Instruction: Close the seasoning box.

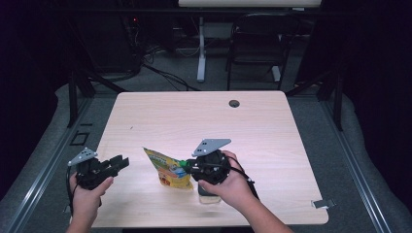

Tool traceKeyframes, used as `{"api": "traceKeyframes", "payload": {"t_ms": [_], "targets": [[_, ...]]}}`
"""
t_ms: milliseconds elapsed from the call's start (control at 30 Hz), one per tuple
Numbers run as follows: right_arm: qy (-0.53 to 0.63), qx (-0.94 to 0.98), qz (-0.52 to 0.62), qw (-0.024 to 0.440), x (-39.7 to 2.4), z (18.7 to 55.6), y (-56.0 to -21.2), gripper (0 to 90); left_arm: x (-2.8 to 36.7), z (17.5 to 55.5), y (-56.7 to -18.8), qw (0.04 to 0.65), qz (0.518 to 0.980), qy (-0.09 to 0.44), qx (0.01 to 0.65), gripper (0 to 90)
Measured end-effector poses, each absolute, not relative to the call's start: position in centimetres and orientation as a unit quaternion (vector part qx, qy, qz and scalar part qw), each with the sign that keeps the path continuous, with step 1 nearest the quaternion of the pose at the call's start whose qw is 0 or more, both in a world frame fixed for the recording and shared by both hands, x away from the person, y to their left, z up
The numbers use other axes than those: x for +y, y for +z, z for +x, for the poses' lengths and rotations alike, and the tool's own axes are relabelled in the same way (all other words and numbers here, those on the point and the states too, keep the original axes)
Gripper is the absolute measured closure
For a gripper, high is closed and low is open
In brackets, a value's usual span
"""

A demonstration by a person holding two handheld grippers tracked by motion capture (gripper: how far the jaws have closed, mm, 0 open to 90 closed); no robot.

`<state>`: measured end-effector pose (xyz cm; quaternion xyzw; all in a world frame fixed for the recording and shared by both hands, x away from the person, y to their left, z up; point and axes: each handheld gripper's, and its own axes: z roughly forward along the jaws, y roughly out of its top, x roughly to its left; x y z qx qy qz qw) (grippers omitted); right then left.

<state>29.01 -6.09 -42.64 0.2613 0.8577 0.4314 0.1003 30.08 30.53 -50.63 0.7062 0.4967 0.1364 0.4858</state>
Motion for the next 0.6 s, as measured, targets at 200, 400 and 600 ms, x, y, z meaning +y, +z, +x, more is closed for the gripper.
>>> {"api": "traceKeyframes", "payload": {"t_ms": [200, 400, 600], "targets": [[0.434, 0.857, 0.258, 0.104, -5.6, 29.0, -42.3, 70.9, 30.5, 30.1, -50.6, 0.486, 0.707, 0.138, 0.495, 62.0], [0.431, 0.859, 0.25, 0.115, -4.9, 28.9, -42.0, 70.2, 30.5, 30.1, -50.6, 0.486, 0.706, 0.137, 0.496, 61.9], [0.435, 0.857, 0.252, 0.115, -4.3, 29.3, -42.0, 69.8, 30.6, 30.1, -50.6, 0.485, 0.707, 0.137, 0.495, 61.9]]}}
